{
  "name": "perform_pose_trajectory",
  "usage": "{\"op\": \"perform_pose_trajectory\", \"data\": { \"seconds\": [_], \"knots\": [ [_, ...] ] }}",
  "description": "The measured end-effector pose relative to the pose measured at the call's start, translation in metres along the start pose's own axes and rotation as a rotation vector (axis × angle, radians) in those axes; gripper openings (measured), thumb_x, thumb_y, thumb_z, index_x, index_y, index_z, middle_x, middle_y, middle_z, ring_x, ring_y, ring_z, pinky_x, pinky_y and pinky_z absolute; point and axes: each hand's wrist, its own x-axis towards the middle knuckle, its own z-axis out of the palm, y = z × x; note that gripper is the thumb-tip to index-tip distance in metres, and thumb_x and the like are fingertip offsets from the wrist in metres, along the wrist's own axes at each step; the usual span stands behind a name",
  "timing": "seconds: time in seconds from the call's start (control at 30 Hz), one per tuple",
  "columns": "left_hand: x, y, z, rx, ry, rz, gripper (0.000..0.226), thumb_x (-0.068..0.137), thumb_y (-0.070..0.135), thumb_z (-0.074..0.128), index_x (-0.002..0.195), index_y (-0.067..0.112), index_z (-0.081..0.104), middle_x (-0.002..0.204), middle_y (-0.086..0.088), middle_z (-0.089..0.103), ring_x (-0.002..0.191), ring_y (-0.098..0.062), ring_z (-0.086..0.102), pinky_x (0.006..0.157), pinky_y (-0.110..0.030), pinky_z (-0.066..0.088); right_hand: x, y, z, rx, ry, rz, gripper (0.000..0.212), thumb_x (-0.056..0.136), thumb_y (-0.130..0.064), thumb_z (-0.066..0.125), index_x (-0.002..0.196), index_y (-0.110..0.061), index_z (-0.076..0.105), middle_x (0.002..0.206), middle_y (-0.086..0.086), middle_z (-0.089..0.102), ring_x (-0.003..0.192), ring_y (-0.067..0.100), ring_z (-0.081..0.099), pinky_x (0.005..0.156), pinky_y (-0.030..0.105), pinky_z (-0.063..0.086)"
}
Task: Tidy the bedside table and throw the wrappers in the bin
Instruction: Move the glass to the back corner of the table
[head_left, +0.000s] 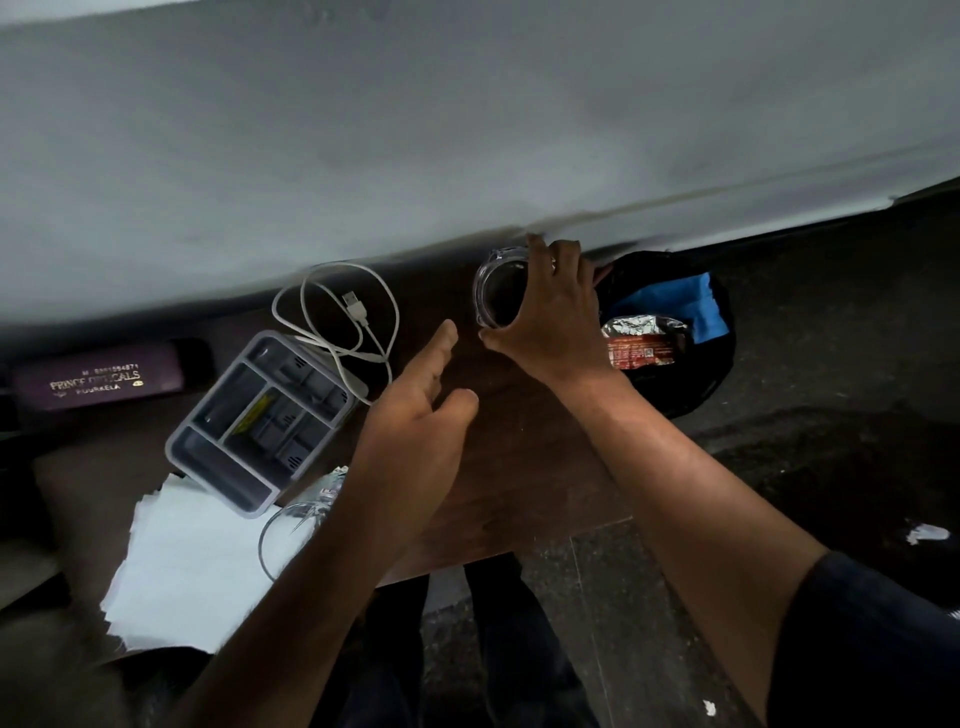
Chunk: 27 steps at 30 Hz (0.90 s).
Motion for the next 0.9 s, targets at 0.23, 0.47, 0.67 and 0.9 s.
{"op": "perform_pose_trajectory", "data": {
  "seconds": [0.23,0.47,0.67,0.9],
  "knots": [
    [-0.008,0.003,-0.024,-0.054,0.12,0.072,0.053,0.098,-0.003,0.048,0.145,0.022,0.051,0.139,0.011,0.063,0.127,0.002,0.058,0.101,-0.012,0.044,-0.014,-0.013,-0.023,-0.11,-0.026,0.07,0.125,0.065,-0.056,0.087,0.158,-0.015,0.015,0.158,0.017,0.024,0.146,0.039,0.026,0.112,0.052,0.037],
    [-0.017,-0.002,-0.057,-0.106,0.172,0.04,0.054,0.095,-0.01,0.043,0.144,0.011,0.053,0.137,-0.001,0.065,0.126,-0.006,0.061,0.114,-0.03,0.043,-0.094,-0.062,-0.04,0.065,-0.104,0.026,0.071,0.081,-0.021,0.076,0.143,-0.023,0.041,0.134,0.01,0.054,0.115,0.033,0.06,0.09,0.048,0.055],
    [-0.029,-0.011,-0.092,-0.182,0.227,0.078,0.051,0.096,-0.009,0.04,0.142,0.007,0.053,0.139,-0.004,0.064,0.128,-0.008,0.06,0.112,-0.028,0.045,-0.175,-0.126,-0.032,0.188,-0.32,-0.192,0.065,0.082,-0.042,0.078,0.139,-0.033,0.049,0.122,-0.008,0.056,0.11,0.016,0.06,0.089,0.04,0.055],
    [-0.053,-0.047,-0.135,-0.153,0.206,0.108,0.063,0.09,-0.017,0.031,0.145,0.007,0.05,0.141,-0.002,0.061,0.129,-0.009,0.059,0.107,-0.018,0.044,-0.218,-0.145,0.006,-0.071,-0.398,-0.203,0.104,0.072,-0.069,0.074,0.153,-0.027,0.024,0.139,-0.002,0.039,0.126,0.02,0.048,0.091,0.039,0.054]
  ]
}}
